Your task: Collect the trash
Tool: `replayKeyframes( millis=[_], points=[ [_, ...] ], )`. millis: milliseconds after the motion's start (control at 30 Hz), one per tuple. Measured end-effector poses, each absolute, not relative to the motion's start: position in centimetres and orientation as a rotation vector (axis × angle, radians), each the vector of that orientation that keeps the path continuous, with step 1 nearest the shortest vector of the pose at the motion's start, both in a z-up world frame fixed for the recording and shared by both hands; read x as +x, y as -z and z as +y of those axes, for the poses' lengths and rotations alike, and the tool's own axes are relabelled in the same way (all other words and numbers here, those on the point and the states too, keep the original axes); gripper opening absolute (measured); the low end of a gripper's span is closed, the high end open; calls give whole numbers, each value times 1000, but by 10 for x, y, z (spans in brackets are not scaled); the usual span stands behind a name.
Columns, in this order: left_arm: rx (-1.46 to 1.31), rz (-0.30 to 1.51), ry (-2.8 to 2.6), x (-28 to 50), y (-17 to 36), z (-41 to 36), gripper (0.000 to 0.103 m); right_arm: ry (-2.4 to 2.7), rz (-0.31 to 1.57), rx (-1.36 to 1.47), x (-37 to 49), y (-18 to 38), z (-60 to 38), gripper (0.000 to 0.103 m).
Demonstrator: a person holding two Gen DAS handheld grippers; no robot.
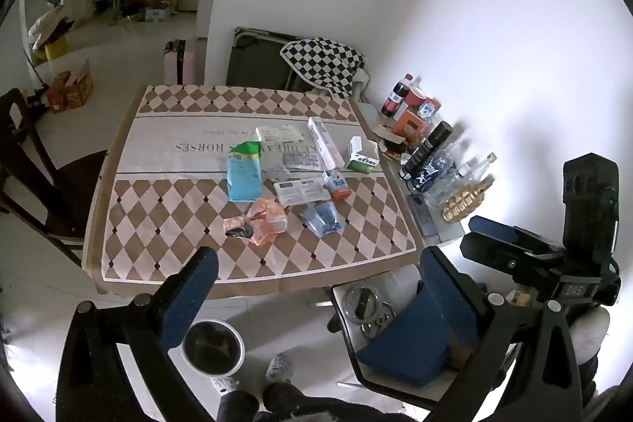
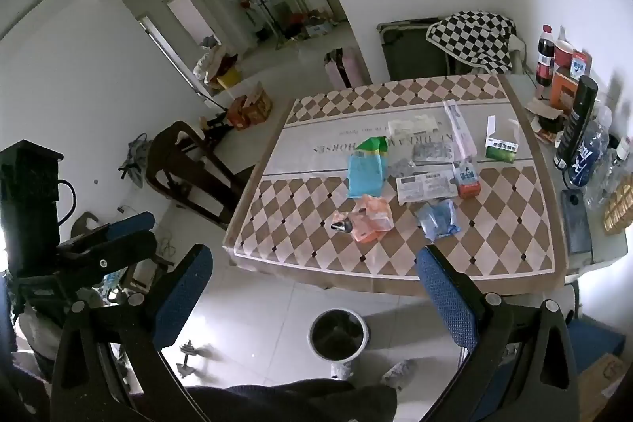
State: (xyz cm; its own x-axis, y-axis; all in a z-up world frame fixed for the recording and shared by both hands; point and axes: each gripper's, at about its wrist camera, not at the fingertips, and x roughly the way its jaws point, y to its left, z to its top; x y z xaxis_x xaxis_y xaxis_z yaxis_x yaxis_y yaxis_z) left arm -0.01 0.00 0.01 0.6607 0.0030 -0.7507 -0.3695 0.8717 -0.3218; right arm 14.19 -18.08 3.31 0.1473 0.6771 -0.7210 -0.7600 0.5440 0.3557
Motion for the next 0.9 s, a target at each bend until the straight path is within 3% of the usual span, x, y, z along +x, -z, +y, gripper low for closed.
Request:
replayKeyframes(
  millis=[900],
  points=[
    [-501, 833, -204, -6, 8, 4, 103, -1044, 998, -107, 143, -28, -173, 103]
  ],
)
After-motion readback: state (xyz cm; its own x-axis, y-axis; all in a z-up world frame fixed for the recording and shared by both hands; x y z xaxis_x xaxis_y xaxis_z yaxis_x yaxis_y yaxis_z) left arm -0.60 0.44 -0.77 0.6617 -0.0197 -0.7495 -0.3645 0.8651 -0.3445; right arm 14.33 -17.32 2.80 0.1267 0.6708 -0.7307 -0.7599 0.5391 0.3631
